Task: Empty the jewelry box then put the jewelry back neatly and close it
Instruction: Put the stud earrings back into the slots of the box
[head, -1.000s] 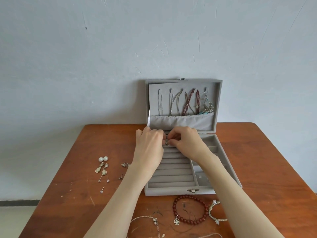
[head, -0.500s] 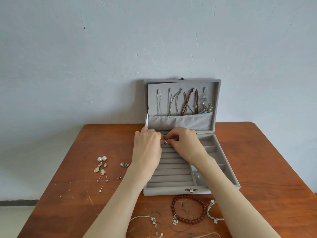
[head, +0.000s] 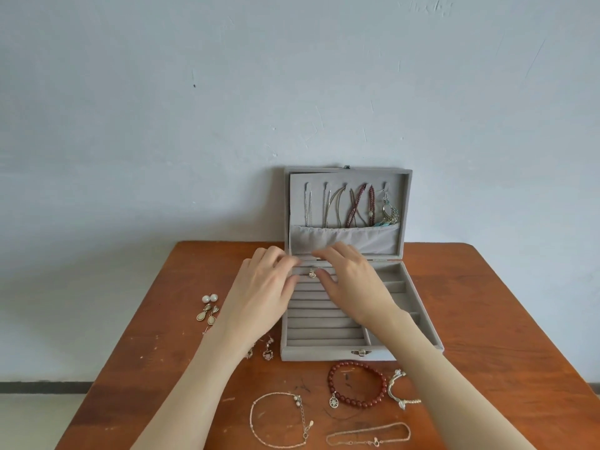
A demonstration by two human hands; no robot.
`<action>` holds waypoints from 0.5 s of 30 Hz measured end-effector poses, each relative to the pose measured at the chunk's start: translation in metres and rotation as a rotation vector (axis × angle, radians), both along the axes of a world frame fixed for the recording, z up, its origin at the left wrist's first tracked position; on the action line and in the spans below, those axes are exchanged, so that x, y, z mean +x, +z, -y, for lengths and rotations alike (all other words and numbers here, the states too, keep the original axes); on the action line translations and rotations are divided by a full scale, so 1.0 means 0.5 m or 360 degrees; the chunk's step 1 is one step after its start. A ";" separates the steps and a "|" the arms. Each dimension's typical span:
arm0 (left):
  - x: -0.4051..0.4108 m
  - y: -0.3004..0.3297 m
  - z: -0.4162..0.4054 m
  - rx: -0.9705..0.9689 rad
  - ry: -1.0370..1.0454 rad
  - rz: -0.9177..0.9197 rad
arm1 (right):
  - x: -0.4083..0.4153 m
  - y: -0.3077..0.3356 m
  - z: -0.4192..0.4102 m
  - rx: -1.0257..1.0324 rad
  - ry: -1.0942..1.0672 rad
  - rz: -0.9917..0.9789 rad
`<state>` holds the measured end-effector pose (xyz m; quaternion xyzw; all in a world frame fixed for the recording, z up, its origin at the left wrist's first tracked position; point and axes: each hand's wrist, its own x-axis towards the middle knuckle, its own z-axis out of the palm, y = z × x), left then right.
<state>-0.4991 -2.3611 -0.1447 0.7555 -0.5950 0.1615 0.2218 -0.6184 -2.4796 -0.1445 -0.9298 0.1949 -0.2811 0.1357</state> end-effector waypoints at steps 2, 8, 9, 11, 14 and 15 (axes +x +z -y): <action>0.023 0.004 -0.030 0.0022 0.0036 0.0027 | 0.010 0.009 -0.021 -0.0062 0.0064 0.0015; 0.123 -0.016 -0.117 0.0050 0.0347 -0.0159 | 0.075 0.011 -0.093 -0.0130 0.0268 -0.0024; 0.138 -0.024 -0.129 0.0050 0.0402 -0.0260 | 0.088 0.007 -0.103 -0.0140 0.0295 -0.0039; 0.162 -0.038 -0.147 0.0053 0.0469 -0.0495 | 0.117 -0.001 -0.121 -0.0147 0.0332 -0.0087; 0.181 -0.047 -0.160 0.0080 0.0497 -0.0714 | 0.162 -0.013 -0.139 0.0011 0.0336 -0.0227; 0.183 -0.047 -0.163 0.0097 0.0498 -0.0765 | 0.176 -0.017 -0.144 0.0083 0.0327 -0.0297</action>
